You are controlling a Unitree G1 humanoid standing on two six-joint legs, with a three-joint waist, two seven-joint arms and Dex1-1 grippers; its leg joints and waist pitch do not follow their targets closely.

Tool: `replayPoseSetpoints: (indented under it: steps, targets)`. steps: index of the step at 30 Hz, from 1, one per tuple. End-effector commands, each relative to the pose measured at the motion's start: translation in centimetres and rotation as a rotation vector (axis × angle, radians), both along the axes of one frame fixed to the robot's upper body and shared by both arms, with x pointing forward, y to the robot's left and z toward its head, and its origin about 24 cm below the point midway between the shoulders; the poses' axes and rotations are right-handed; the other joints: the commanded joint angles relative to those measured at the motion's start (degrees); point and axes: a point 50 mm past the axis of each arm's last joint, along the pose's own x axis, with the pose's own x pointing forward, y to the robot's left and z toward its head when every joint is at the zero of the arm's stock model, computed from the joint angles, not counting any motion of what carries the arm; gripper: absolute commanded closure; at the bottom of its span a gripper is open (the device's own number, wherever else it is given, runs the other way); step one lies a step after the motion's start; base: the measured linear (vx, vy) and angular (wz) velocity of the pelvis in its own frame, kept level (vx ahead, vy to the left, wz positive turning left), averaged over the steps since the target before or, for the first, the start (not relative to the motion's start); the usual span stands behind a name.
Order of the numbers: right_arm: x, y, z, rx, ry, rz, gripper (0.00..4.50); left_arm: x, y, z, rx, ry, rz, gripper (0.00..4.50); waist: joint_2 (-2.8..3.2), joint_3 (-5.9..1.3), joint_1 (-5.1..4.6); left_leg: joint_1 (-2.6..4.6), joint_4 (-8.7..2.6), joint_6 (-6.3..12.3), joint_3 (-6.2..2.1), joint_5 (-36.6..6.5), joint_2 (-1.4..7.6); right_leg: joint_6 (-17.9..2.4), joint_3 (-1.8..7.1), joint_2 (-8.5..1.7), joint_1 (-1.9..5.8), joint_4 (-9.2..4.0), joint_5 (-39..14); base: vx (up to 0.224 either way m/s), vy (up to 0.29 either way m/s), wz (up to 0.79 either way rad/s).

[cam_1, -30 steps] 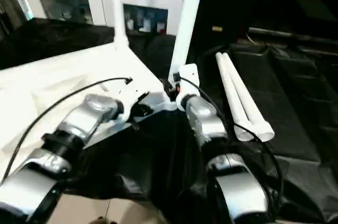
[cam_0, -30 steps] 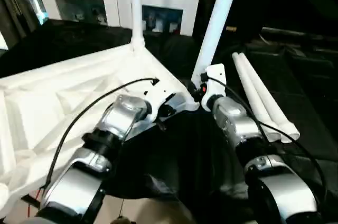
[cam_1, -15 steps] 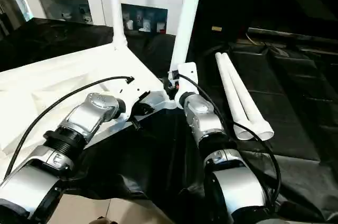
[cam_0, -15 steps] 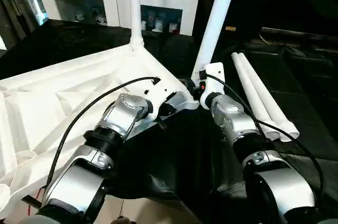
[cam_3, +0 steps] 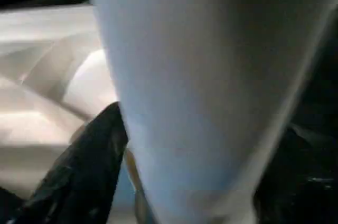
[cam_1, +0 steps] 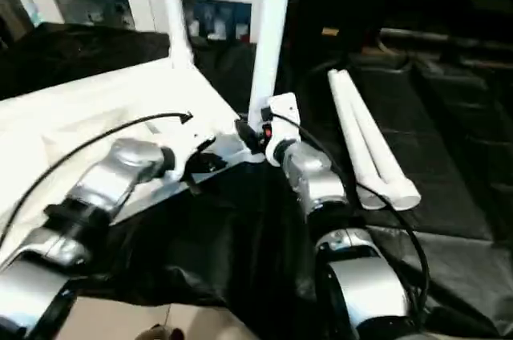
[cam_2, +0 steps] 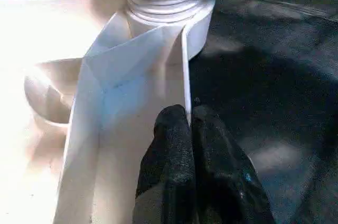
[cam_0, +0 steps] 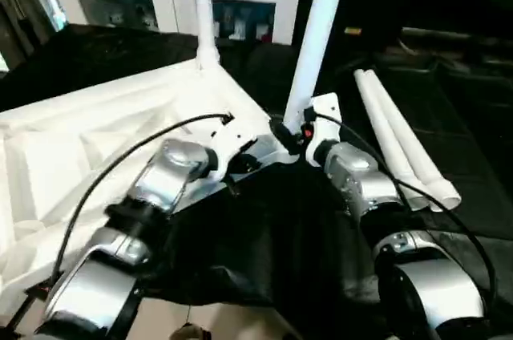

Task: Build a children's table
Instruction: Insert table leg to table base, then rotate leg to tighten

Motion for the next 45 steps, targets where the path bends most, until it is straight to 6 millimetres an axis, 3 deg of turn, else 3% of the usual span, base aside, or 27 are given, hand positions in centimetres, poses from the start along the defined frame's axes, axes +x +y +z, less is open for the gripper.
replayPoseSetpoints:
  steps: [1,4,10,18,24,32,36,37,45]
  targets:
    - [-0.4,0.0,-0.3,-0.013,0.022,0.041,0.74,-0.2,-1.5,2.0,-0.069,-0.075,-0.113,4.50,0.99,-4.82,0.11,1.58,-3.39,2.19,-1.14,-8.6,2.59,-15.0,2.72,-4.52,3.48,-3.05,1.3,0.000,0.000,0.00]
    - [-1.0,-1.5,-0.2,-0.064,0.020,0.105,0.74,-0.9,-0.9,1.9,-0.066,-0.058,-0.170,4.50,1.54,-4.64,0.27,1.61,-3.39,1.96,-1.16,-9.8,2.60,-15.0,2.69,-4.46,3.40,-3.16,-0.4,0.000,0.000,0.00]
    - [-2.3,-3.5,0.6,-0.124,0.016,0.255,0.74,-1.7,-0.2,1.8,-0.062,-0.051,-0.267,4.50,1.38,-4.25,1.09,1.73,-3.40,0.52,-1.11,-12.5,2.58,-13.0,2.82,-4.53,3.37,-3.73,-7.4,0.000,0.000,0.00]
    - [-4.9,-5.2,1.5,-0.145,0.037,0.494,0.74,-2.5,0.7,1.6,-0.051,-0.026,-0.347,4.50,1.58,-4.46,1.62,1.32,-3.04,1.99,-1.16,-9.9,2.52,-13.3,2.65,-4.49,3.58,-3.44,-4.3,0.000,0.000,0.00]
    - [-5.2,-5.0,1.1,-0.178,0.057,0.518,0.74,-2.7,0.9,1.3,-0.058,-0.015,-0.378,4.50,1.68,-4.37,1.46,1.59,-3.03,0.86,-1.22,-12.0,2.53,-13.2,2.63,-4.51,3.35,-3.72,-8.5,0.000,0.000,0.00]
    - [-5.5,-4.5,0.5,-0.224,0.068,0.550,0.74,-2.8,1.0,1.0,-0.044,-0.009,-0.375,4.50,1.49,-4.57,1.54,1.47,-2.82,1.43,-1.21,-10.0,2.49,-13.6,2.61,-4.50,3.49,-3.24,-5.4,0.000,0.000,0.00]
    - [-5.4,-4.3,0.5,-0.217,0.071,0.549,0.89,-2.8,1.1,0.9,-0.040,-0.008,-0.374,4.50,1.47,-4.61,1.58,1.50,-2.76,1.68,-1.20,-9.7,2.51,-13.6,2.59,-4.50,3.48,-3.22,-5.4,0.000,0.000,0.00]
    - [-5.4,-4.3,0.5,-0.217,0.071,0.549,1.17,-2.8,1.2,0.9,-0.039,-0.007,-0.373,4.50,1.49,-4.59,1.57,1.52,-2.76,1.64,-1.21,-9.8,2.53,-13.6,2.59,-4.51,3.46,-3.22,-5.5,0.000,0.000,0.00]
    - [-5.9,-4.1,0.1,-0.186,0.094,0.570,1.72,-3.0,1.3,0.7,-0.043,0.005,-0.366,4.50,1.18,-4.58,1.62,1.43,-2.67,1.88,-1.17,-9.5,2.46,-13.4,2.61,-4.50,3.49,-3.20,-6.1,0.000,0.000,0.00]
